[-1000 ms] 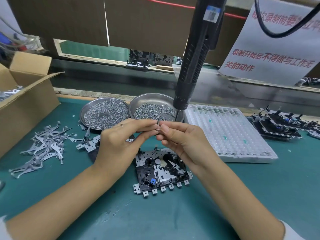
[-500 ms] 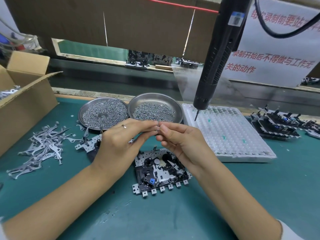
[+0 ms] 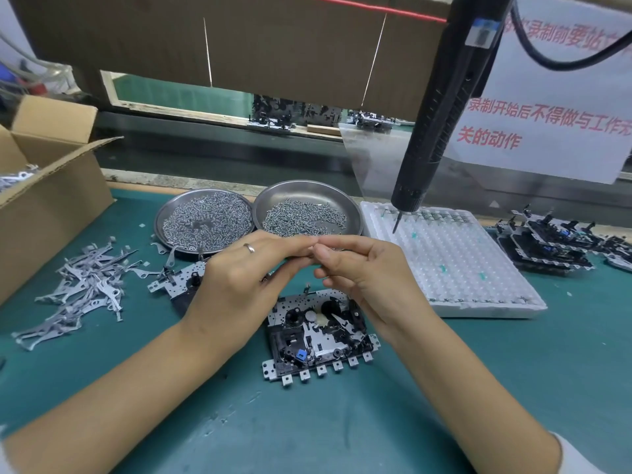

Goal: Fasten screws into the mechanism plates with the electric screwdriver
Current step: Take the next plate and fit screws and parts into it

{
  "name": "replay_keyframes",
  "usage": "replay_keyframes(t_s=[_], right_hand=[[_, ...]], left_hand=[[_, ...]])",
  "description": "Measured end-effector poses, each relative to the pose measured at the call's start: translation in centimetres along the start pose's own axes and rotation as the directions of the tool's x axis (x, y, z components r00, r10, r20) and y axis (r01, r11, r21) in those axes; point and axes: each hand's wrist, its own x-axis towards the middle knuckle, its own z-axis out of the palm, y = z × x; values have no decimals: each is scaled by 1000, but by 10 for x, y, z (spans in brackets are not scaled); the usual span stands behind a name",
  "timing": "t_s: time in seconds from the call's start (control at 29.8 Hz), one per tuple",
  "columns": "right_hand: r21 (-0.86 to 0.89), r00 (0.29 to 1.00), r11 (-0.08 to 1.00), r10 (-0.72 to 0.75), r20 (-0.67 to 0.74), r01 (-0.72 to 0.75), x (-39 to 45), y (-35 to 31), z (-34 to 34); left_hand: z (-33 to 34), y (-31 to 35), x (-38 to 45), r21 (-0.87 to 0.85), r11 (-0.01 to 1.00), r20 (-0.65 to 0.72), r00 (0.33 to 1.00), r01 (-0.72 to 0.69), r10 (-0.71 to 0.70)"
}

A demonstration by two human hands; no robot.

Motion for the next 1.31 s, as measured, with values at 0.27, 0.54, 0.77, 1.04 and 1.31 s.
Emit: replay_keyframes(t_s=[0.27, 0.54, 0.77, 1.04, 1.31], right_hand=[[30, 995, 997, 62, 76, -64, 3, 3, -2], [-378, 981, 923, 133, 141, -71, 3, -25, -21], [-863, 863, 492, -381, -330, -112, 53, -41, -109], [-992, 934, -65, -349, -76, -105, 99, -43, -150], [-910, 955, -413, -278, 105, -20, 106, -48, -144]], left_hand=[[1, 7, -1, -126, 981, -6, 989, 147, -149], [3, 11, 1, -207, 906, 58, 929, 368, -365], [3, 6, 3, -487, 602, 86, 720, 633, -689], [5, 7, 3, -521, 532, 116, 672, 668, -731], [4, 9, 2, -536, 508, 157, 671, 674, -724]])
